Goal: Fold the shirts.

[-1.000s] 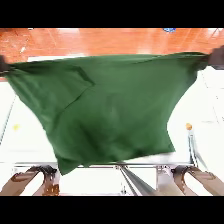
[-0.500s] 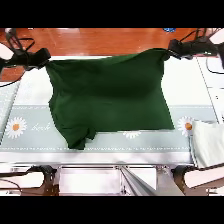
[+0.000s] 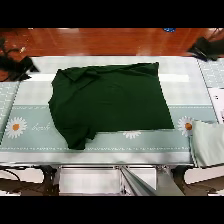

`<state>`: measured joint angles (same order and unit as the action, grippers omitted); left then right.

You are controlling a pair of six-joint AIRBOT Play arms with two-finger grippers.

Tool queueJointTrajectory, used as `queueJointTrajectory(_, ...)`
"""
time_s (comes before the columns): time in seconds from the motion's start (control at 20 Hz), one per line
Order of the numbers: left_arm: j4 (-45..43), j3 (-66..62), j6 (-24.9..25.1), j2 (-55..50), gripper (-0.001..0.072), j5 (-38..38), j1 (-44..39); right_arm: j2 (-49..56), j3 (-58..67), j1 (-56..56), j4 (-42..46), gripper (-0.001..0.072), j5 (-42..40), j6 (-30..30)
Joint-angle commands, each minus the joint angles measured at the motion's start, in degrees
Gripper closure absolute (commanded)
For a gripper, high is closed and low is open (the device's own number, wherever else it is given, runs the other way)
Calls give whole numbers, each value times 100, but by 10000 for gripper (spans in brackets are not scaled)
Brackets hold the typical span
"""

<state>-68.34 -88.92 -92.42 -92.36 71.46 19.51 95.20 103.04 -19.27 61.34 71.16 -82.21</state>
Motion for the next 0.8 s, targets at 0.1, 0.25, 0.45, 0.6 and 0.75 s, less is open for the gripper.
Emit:
queueJointTrajectory(0.1, 656, 2868, 1069, 1368, 198, 645, 905, -1982, -3193, -695, 750, 303, -402, -422)
queueJointTrajectory(0.25, 1786, 4750, 1714, 2288, 198, 247, 1458, -3193, -5176, -717, 42, 302, -885, 50)
queueJointTrajectory(0.45, 2063, 5882, 2138, 2426, 198, -59, 1714, -4061, -6382, -717, -238, 302, -933, 258)
queueJointTrajectory(0.6, 2216, 6304, 2127, 2413, 198, -557, 1495, -4207, -6605, -717, -439, 302, -796, 302)
queueJointTrajectory(0.75, 2286, 6391, 2124, 2347, 199, -883, 964, -4210, -6603, -717, -588, 302, -748, 302)
